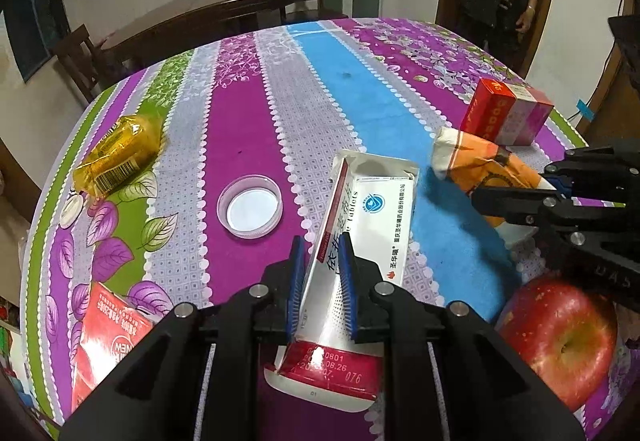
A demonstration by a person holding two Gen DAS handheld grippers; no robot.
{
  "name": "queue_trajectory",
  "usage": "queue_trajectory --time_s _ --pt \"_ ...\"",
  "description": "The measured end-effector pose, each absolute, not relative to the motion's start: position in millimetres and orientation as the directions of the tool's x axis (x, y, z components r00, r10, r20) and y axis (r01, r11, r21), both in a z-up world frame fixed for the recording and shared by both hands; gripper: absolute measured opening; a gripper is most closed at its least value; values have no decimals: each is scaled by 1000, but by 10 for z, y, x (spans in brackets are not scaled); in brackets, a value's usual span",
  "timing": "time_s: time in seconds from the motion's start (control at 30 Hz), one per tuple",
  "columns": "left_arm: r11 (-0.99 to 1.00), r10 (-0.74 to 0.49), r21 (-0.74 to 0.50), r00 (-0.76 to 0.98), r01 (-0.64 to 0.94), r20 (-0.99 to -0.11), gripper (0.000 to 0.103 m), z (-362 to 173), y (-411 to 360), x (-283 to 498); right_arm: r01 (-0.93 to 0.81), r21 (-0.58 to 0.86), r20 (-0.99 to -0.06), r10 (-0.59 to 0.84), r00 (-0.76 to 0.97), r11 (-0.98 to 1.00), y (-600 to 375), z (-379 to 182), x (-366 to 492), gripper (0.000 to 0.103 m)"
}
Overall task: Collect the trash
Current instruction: 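Grasp the white medicine box with the left tool while the right tool grasps the orange wrapper, then carry the medicine box and orange wrapper over the green bin with both tools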
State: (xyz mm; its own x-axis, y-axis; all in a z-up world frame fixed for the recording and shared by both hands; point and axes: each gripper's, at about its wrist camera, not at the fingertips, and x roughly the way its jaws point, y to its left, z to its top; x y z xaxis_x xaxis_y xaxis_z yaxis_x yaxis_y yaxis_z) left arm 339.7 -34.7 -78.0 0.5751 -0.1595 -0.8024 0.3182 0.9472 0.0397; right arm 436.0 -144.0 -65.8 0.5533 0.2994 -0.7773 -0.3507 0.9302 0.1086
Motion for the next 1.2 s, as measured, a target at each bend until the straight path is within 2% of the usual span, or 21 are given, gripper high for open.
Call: queue_trajectory --time_s 0.2,0.77,1.0,1.2 --pt "955 -149 43 603 292 -783 8 -753 -339 3334 -324 94 -719 289 632 941 -1523 -547 4172 8" --pt "974 -148 6 655 226 -741 7 -662 -215 3105 -276 70 -648 254 718 959 -1659 -332 3770 9" --pt "983 -139 -9 711 184 -689 7 -489 -92 2904 -260 40 -608 230 760 965 -1664 -220 3490 9" --pt "990 -117 -9 789 139 -604 7 -217 -36 2584 -235 14 -560 202 804 972 -1688 -105 3194 9"
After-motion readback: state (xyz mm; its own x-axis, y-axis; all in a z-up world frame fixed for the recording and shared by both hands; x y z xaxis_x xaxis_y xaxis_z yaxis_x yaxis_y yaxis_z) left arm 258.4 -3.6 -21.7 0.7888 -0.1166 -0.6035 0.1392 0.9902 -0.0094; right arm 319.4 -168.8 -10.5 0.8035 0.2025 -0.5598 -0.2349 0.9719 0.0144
